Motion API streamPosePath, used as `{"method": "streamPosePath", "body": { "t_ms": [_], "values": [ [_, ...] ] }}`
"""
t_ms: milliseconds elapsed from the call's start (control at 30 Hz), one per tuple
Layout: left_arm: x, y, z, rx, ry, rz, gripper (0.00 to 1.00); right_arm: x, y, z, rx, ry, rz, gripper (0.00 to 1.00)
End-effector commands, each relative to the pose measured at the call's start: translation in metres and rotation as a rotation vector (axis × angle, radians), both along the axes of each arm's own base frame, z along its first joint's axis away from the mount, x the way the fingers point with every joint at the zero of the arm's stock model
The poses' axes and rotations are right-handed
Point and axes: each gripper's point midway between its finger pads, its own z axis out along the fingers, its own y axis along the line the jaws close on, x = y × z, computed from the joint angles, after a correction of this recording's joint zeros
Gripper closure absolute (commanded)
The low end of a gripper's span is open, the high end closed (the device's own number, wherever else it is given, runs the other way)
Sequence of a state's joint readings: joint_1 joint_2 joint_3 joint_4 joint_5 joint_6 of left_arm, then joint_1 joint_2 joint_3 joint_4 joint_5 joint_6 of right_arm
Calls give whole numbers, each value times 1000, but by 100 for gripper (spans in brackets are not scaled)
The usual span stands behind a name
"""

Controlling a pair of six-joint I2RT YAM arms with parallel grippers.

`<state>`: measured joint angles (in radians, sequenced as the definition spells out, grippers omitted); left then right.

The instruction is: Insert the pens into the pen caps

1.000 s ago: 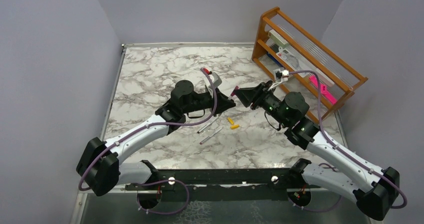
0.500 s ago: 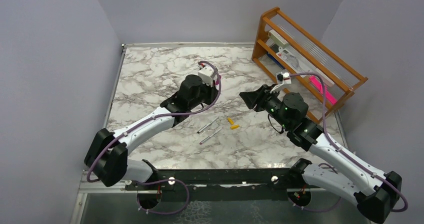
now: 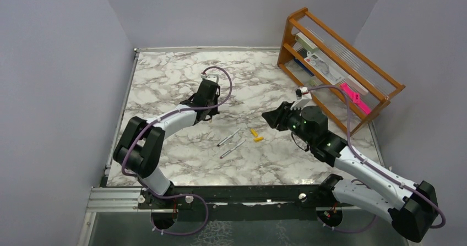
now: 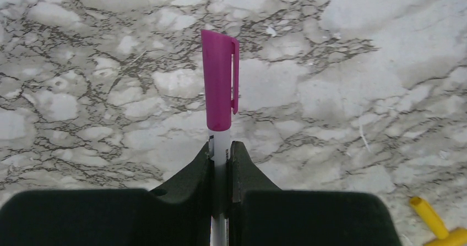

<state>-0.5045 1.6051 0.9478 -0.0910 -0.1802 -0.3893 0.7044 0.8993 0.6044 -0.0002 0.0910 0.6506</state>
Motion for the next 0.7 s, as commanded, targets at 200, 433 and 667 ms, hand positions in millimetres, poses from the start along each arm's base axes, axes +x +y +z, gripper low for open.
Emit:
{"method": "streamPosePath", "body": {
  "t_ms": [200,433,667],
  "values": [
    [27,46,-44,93,2,86,93,-4,7,-18,0,41,41,68],
    [35,39,-69,96,55,39,86,-6,6,-27,-21,57,49,68],
    [34,39,-68,88,57,40,82,-8,5,-35,-25,69,49,68]
  ]
}}
